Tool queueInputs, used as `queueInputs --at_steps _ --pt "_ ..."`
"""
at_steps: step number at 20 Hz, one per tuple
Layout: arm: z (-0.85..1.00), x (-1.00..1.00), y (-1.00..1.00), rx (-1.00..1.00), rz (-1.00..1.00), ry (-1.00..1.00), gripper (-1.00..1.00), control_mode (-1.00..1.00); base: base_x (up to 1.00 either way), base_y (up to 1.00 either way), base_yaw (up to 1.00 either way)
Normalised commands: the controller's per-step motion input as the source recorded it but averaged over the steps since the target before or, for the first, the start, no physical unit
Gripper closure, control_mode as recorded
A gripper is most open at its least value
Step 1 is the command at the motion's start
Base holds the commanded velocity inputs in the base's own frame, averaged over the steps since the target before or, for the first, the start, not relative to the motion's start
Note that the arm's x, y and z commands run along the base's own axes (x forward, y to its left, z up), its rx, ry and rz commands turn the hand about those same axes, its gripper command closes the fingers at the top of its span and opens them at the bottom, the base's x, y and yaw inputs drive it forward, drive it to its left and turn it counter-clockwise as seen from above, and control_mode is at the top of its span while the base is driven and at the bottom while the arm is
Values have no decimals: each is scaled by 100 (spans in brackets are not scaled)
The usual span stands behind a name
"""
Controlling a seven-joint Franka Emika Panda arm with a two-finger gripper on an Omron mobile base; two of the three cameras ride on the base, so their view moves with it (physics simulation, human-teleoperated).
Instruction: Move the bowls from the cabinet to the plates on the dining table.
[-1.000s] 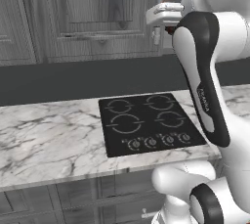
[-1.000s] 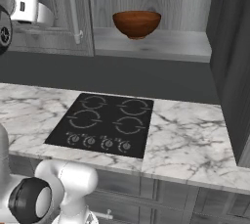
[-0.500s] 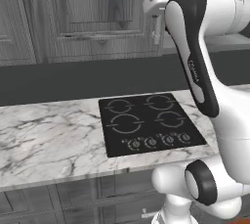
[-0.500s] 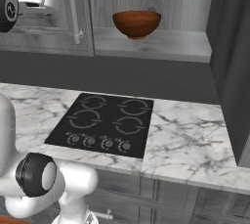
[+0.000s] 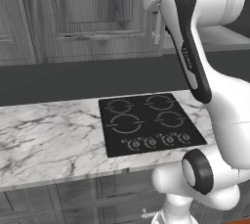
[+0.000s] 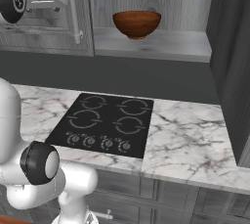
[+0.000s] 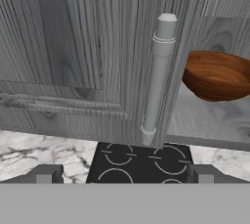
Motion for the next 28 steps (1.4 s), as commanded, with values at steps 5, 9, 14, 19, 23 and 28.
queueInputs --at_steps 5,9,14,19,23,28 --pt "-2 17 -17 0 0 -4 -100 -100 0 0 0" --pt "-10 11 -10 0 2 -8 -100 -100 0 0 0" --pt "-17 10 -7 0 3 -12 -100 -100 0 0 0" --pt "-16 13 -3 0 3 -13 -100 -100 0 0 0" --pt "-2 27 -6 0 1 -9 -100 -100 0 0 0" --pt "0 41 -8 0 0 -3 -100 -100 0 0 0"
